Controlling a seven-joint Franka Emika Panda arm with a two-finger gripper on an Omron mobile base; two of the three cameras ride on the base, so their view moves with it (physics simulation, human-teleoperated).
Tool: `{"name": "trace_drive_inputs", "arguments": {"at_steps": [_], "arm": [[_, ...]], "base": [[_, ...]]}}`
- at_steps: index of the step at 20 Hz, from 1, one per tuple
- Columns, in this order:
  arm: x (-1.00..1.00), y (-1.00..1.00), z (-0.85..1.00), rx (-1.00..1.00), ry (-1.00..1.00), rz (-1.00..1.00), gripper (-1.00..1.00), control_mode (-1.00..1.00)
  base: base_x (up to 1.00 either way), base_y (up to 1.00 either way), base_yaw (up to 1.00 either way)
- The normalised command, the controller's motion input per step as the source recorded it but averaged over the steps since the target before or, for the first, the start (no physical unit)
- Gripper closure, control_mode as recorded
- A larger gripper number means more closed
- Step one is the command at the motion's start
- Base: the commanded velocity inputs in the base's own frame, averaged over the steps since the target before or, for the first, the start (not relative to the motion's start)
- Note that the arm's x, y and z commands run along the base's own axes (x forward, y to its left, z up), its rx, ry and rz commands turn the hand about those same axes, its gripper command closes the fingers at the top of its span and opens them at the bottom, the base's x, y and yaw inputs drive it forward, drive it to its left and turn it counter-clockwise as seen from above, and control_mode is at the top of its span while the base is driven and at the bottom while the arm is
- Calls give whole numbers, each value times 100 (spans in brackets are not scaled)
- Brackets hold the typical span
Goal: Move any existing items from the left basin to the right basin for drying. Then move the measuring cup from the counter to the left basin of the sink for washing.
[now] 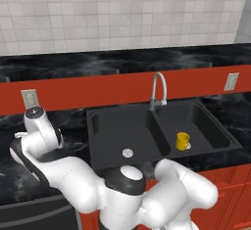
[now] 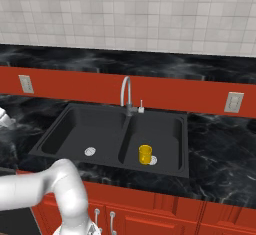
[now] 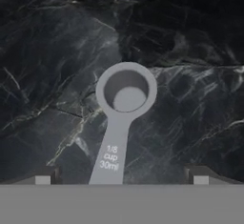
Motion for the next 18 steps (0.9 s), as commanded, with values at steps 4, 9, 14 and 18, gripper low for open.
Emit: {"name": "trace_drive_inputs", "arguments": {"at_steps": [4, 9, 14, 18], "arm": [[15, 8, -15, 0, 8, 5, -100, -100], [19, 19, -10, 0, 7, 0, -100, -100], [5, 19, -10, 0, 3, 0, -100, -100], [0, 7, -8, 0, 0, -4, -100, -100]], "base": [[0, 0, 0], [0, 0, 0], [0, 0, 0], [0, 0, 0]]}}
